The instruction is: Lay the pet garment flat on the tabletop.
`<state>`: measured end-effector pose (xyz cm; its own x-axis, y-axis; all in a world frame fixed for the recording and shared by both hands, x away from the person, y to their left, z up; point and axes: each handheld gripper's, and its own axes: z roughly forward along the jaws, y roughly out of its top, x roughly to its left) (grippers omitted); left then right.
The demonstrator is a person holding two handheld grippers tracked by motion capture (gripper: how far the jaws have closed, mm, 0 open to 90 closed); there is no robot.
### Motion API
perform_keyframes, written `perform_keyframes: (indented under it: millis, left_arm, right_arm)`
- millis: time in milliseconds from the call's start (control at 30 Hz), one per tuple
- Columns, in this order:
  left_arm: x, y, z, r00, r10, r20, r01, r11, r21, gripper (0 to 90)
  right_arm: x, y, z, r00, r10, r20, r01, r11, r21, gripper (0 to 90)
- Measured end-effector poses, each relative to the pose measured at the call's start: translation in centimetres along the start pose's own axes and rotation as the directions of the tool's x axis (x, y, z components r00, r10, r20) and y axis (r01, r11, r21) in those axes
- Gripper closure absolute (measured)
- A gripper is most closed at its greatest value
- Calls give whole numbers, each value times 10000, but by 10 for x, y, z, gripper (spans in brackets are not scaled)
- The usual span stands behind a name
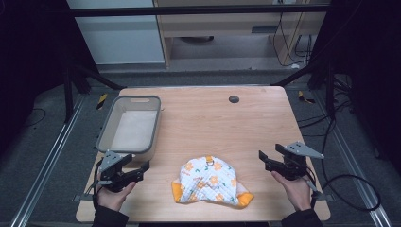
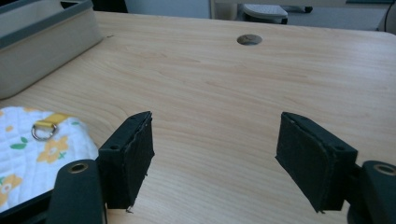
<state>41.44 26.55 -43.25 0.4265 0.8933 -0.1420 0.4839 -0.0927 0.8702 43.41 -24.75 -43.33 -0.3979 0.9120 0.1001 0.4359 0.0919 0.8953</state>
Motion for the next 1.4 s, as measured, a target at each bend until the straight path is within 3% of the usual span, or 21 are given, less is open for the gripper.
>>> perform_keyframes:
  millis: [200,400,633,900,1133,1200,1400]
  left_arm:
    - [-6,16,4,9996,-121,268,130,9994,-328,226]
    - [-17,26,12,9990,111,433,-95,9993,-363,228]
    - [-37,34,36,9959,457,775,-453,9990,-64,254]
    - [-54,29,57,9898,894,1109,-960,9938,553,266]
    - [-61,22,67,9841,1023,1454,-1172,9882,983,286]
    - [-63,21,70,9825,1084,1512,-1255,9861,1091,291]
    - [-72,16,80,9762,1212,1799,-1477,9788,1421,310]
  right_arm:
    - [10,17,8,9994,-227,-267,227,9997,6,264]
    - [18,28,17,9987,-324,-383,327,9995,55,261]
    - [25,34,26,9964,-562,-634,575,9982,183,269]
    - [33,30,33,9915,-728,-1078,781,9959,457,302]
    - [40,19,39,9850,-725,-1567,848,9937,736,346]
    - [43,16,43,9824,-842,-1665,1028,9890,1060,350]
    - [50,7,51,9772,-937,-1904,1204,9836,1340,383]
